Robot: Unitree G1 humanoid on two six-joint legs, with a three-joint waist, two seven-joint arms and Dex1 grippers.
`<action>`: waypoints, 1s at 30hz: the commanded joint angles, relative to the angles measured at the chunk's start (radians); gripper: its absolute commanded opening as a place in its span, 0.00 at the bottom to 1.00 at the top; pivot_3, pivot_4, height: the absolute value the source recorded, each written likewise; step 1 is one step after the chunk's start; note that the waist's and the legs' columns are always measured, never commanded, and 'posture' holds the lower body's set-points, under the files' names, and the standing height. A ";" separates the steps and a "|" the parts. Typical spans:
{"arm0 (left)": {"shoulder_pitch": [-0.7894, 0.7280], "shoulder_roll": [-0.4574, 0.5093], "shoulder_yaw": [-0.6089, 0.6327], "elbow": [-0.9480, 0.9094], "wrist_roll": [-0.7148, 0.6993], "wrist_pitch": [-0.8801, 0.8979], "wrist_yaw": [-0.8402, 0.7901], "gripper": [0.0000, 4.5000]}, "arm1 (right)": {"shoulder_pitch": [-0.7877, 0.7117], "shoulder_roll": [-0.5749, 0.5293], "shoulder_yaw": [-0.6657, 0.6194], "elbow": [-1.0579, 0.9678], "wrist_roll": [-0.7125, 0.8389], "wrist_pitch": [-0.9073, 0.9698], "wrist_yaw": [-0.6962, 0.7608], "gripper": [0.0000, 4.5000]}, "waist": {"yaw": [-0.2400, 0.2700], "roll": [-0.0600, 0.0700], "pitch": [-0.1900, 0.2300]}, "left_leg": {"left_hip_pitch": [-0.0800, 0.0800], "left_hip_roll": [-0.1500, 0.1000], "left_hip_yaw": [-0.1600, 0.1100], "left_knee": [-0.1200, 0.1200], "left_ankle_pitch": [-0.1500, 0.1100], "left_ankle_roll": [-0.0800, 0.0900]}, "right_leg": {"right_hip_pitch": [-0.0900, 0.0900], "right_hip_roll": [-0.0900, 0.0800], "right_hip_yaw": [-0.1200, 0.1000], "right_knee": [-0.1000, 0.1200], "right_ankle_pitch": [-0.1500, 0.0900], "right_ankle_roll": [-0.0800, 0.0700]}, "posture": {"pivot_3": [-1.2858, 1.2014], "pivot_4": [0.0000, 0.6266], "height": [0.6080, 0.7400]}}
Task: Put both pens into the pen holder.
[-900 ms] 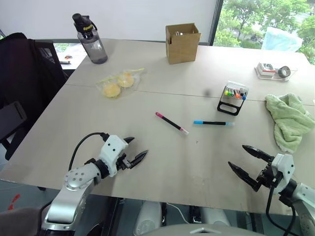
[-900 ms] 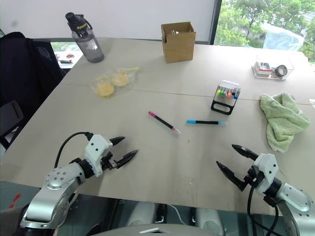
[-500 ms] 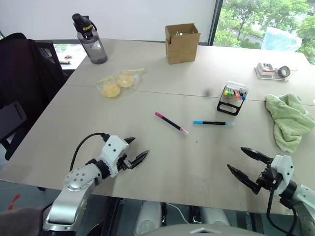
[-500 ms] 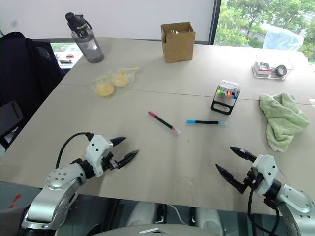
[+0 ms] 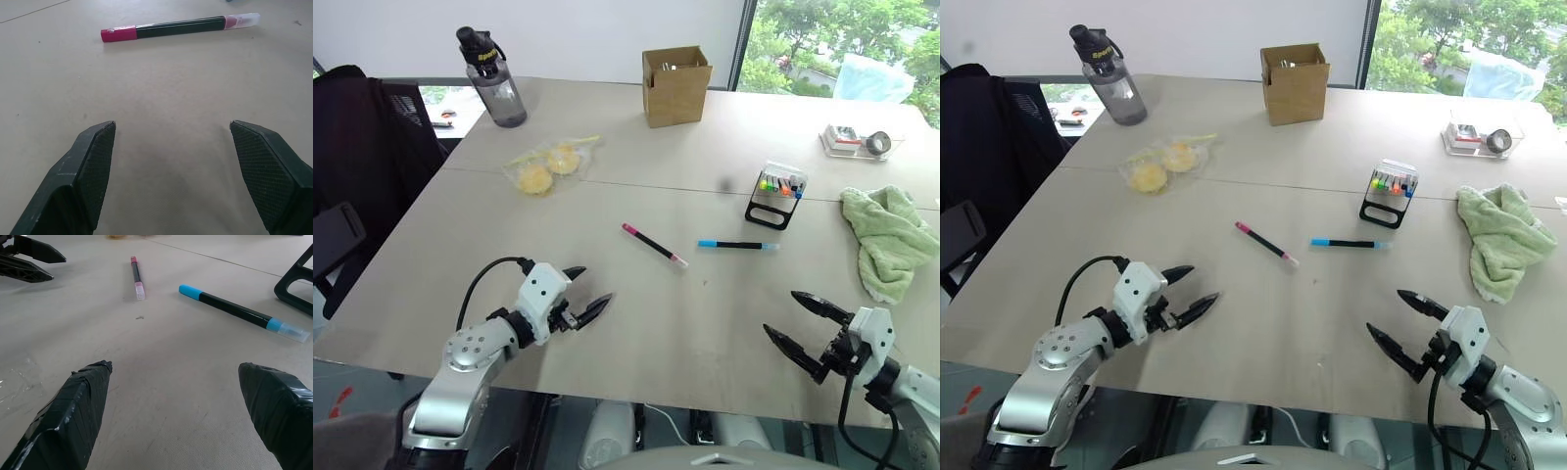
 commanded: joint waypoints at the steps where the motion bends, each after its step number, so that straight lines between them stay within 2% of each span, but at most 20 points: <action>1: -0.018 0.012 0.007 0.001 0.001 -0.028 -0.016 0.85 | -0.011 0.010 0.005 -0.030 -0.008 -0.013 -0.008 0.98 | 0.000 0.000 0.000 | 0.000 0.000 0.000 0.000 0.000 0.000 | 0.000 0.000 0.000 0.000 0.000 0.000 | 0.52 0.24 0.99; 10: -0.087 0.025 0.005 0.056 -0.006 -0.038 -0.062 0.85 | -0.076 0.020 0.032 -0.072 -0.014 0.046 -0.052 0.98 | 0.000 0.000 0.000 | 0.000 0.000 0.000 0.000 0.000 0.000 | 0.000 0.000 0.000 0.000 0.000 0.000 | 0.52 0.24 0.99; 18: -0.135 0.061 0.036 0.071 -0.067 -0.010 -0.138 0.85 | -0.219 0.015 0.086 -0.130 -0.049 0.182 -0.141 0.98 | -0.001 0.000 0.000 | 0.000 0.000 0.000 0.000 0.000 0.000 | 0.000 0.000 0.000 0.000 0.000 0.000 | 0.52 0.24 0.99; 26: -0.196 0.120 0.072 0.076 -0.124 0.033 -0.196 0.85 | -0.550 0.080 0.182 -0.143 -0.108 0.441 -0.330 0.98 | -0.004 0.000 0.001 | 0.000 0.000 0.000 0.000 0.002 -0.004 | -0.001 0.001 0.000 0.001 0.000 0.000 | 0.52 0.24 0.99; 30: -0.220 0.136 0.092 0.061 -0.143 0.061 -0.199 0.85 | -0.664 0.068 0.200 -0.085 -0.119 0.487 -0.311 0.98 | -0.001 0.000 0.001 | -0.004 -0.001 0.000 0.000 0.003 -0.005 | -0.002 0.001 0.000 0.000 0.000 0.000 | 0.52 0.24 0.99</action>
